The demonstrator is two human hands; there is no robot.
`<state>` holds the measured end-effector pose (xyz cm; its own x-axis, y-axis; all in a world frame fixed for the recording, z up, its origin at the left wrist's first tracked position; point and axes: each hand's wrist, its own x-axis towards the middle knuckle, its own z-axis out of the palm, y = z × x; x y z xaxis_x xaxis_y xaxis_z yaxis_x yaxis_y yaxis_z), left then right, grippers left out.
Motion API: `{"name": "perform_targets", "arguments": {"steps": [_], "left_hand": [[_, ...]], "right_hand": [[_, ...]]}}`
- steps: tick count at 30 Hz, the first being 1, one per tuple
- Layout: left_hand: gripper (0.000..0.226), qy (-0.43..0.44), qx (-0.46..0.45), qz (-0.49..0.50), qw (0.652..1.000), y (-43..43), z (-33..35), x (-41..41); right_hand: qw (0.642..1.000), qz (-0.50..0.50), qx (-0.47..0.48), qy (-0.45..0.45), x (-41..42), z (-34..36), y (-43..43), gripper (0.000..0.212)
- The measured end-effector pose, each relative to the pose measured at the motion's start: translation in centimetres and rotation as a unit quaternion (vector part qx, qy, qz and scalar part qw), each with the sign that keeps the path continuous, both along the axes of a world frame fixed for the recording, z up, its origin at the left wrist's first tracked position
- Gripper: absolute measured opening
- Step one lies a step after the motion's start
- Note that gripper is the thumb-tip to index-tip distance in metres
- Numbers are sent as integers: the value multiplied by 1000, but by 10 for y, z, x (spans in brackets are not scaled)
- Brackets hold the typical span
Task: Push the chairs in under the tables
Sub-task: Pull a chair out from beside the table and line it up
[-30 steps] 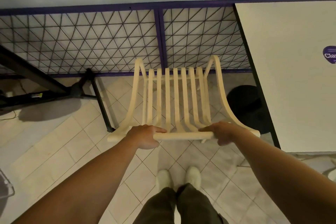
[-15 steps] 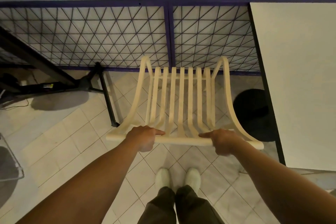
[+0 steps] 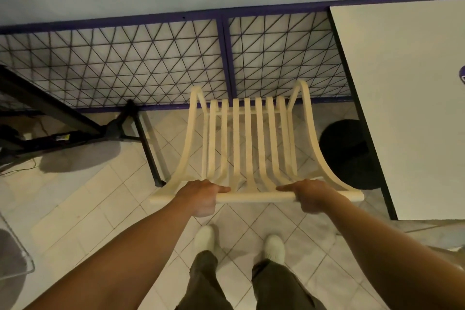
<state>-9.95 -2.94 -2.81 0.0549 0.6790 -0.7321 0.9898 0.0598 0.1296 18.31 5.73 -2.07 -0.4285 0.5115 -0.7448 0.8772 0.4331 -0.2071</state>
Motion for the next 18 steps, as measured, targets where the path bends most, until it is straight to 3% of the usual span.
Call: {"name": "perform_targets", "arguments": {"steps": [18], "left_hand": [[63,15,22,-200,979,52,6,-109]], "right_hand": [[977,-210,30,9,-98,-16,-78,72]]}}
